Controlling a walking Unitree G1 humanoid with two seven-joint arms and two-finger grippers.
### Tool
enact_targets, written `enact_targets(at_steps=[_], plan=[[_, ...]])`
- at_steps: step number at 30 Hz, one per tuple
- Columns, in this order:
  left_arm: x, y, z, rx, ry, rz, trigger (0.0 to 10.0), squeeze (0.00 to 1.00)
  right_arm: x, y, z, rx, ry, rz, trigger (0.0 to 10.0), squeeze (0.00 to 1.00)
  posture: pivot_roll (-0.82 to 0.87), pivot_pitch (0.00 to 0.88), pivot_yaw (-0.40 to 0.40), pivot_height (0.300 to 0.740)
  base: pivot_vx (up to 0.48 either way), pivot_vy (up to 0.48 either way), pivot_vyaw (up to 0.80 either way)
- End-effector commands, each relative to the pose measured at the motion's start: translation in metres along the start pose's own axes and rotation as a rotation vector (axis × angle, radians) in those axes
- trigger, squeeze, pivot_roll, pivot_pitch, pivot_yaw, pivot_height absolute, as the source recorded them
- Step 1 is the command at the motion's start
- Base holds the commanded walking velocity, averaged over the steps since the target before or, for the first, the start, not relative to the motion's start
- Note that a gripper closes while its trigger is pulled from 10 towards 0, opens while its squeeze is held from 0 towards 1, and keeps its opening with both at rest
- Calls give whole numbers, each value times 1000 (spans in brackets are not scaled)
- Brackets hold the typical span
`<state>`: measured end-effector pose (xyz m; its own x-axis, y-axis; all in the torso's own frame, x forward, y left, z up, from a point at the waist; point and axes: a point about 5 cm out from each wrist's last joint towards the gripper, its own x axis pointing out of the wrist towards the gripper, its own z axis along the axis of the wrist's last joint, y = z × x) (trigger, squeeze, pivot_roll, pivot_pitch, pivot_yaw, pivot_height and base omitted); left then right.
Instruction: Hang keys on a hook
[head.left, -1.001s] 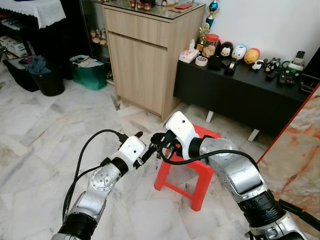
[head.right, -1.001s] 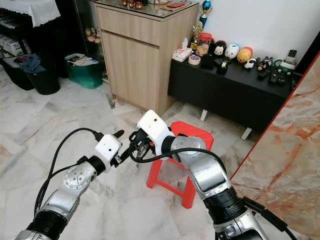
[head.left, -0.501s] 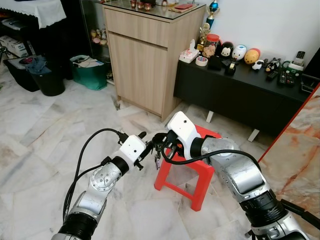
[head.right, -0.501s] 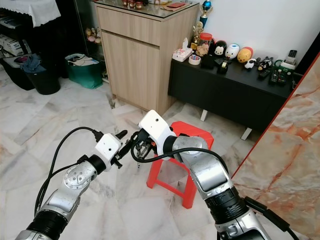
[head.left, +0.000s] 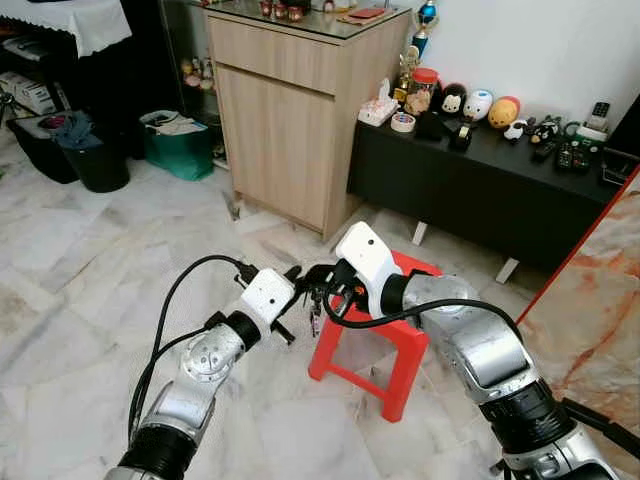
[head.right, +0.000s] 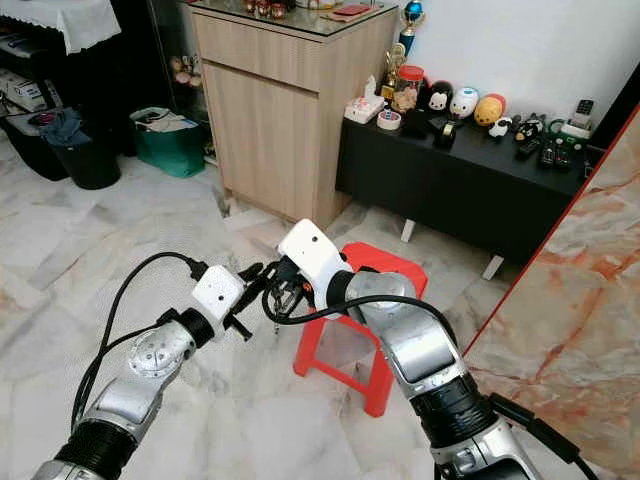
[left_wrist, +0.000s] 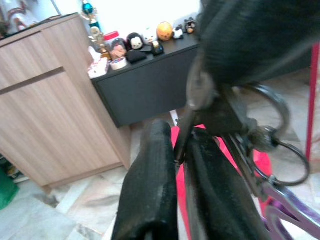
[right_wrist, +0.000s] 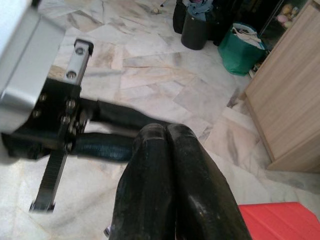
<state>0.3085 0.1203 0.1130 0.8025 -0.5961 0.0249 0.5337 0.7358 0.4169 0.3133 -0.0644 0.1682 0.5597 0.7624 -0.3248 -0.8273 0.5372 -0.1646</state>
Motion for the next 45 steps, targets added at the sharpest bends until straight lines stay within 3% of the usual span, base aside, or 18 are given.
enact_targets(at_steps=[1,17,45], plan=[[0,5,9,13,-42,11,0,0,-3,-6,-2,-1,15,-21,10000,0,75,0,-101,740,0,0,0],[-8,2,4,7,-5,-54,0,0,-6,-22,-21,-2,89,-118,10000,0,77,0,-99,740,0,0,0],[-8,-3,3,-7,19,-84,0,0,-7,-30,-38,-56,175,-162,10000,0,79,0,-100,740,0,0,0]])
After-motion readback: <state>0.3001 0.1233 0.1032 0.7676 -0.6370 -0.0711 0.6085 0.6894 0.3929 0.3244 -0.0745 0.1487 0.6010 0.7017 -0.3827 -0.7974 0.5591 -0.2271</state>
